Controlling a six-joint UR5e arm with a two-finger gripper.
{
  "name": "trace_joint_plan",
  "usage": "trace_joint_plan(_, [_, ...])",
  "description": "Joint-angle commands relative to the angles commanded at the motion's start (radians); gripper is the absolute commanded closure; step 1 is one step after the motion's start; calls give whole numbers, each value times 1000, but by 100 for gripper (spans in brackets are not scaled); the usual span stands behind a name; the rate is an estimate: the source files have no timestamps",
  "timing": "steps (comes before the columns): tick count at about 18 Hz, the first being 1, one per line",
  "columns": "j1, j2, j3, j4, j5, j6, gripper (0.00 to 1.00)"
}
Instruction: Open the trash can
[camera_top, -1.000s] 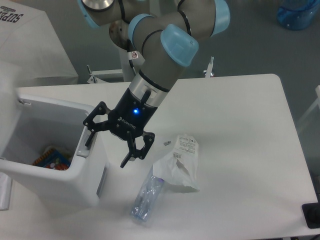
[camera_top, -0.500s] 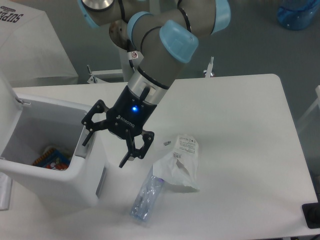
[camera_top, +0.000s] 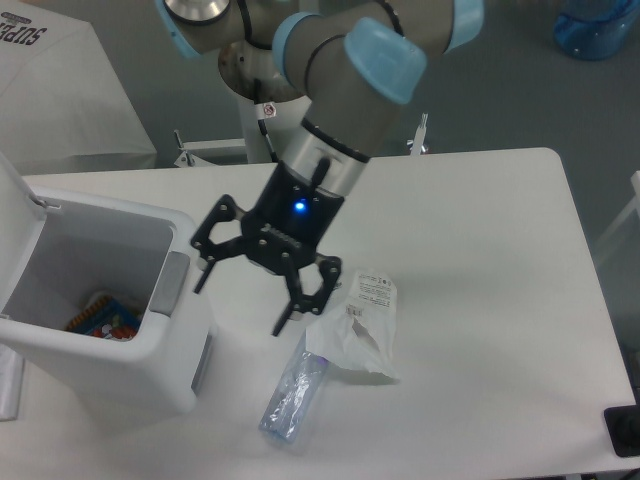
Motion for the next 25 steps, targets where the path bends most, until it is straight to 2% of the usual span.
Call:
trace_joint_plan(2, [32,-27,-3,-3,99,95,0])
trace_joint_plan(6, [77,-78,9,-11,177,244,0])
trace_joint_plan(10, [136,-181,107,-28,246,326,0])
trace_joint_plan(12, [155,-228,185,-102,289,381,0])
trace_joint_plan(15, [166,-307,325,-291,402,477,0])
trace_joint_plan(16, [167,-319,342,-316,433,522,0])
trace_joint_plan(21, [160,-324,322,-316,469,666,0])
trace_joint_plan(25, [147,-321,293,-314,570,686,0])
